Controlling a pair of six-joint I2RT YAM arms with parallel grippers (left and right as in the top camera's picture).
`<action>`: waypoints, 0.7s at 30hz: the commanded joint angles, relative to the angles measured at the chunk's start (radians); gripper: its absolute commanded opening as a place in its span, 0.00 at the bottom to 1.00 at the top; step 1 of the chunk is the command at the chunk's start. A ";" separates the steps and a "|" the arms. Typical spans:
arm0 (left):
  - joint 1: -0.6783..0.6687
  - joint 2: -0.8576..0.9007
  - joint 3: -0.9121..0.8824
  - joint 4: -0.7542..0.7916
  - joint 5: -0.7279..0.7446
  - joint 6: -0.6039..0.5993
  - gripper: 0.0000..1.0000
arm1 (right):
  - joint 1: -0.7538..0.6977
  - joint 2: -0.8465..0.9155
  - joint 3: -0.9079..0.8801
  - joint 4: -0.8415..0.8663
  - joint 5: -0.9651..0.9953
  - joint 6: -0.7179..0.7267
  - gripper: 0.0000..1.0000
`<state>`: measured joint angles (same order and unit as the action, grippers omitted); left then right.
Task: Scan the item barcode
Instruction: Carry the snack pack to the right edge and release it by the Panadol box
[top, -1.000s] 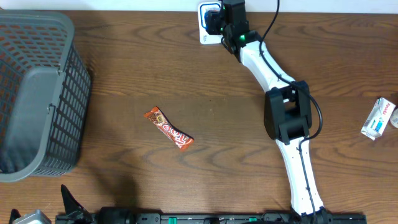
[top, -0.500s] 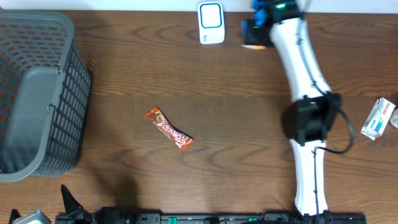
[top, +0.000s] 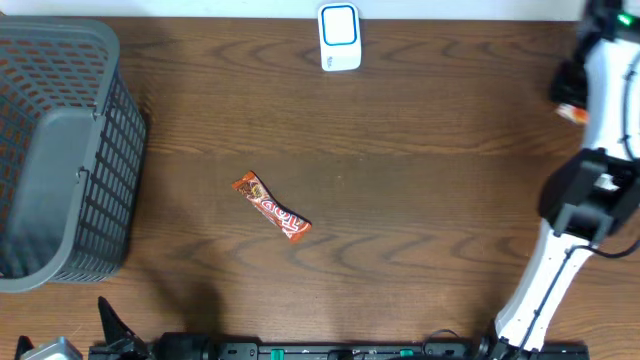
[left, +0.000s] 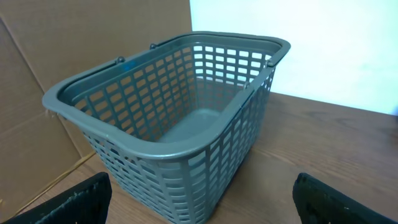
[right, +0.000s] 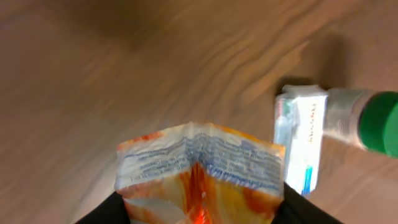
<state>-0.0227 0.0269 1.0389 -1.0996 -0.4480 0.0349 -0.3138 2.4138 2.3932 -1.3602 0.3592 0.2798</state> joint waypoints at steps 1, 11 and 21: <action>-0.003 -0.006 -0.001 0.000 -0.009 0.016 0.93 | -0.110 -0.005 -0.133 0.083 -0.013 0.014 0.44; -0.003 -0.006 -0.001 0.000 -0.009 0.016 0.93 | -0.224 -0.006 -0.350 0.216 -0.030 0.015 0.71; -0.003 -0.006 -0.001 0.000 -0.009 0.016 0.93 | -0.127 -0.120 -0.089 0.081 -0.222 0.011 0.99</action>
<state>-0.0227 0.0269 1.0389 -1.1000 -0.4480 0.0349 -0.4973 2.4008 2.2131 -1.2598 0.2298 0.2840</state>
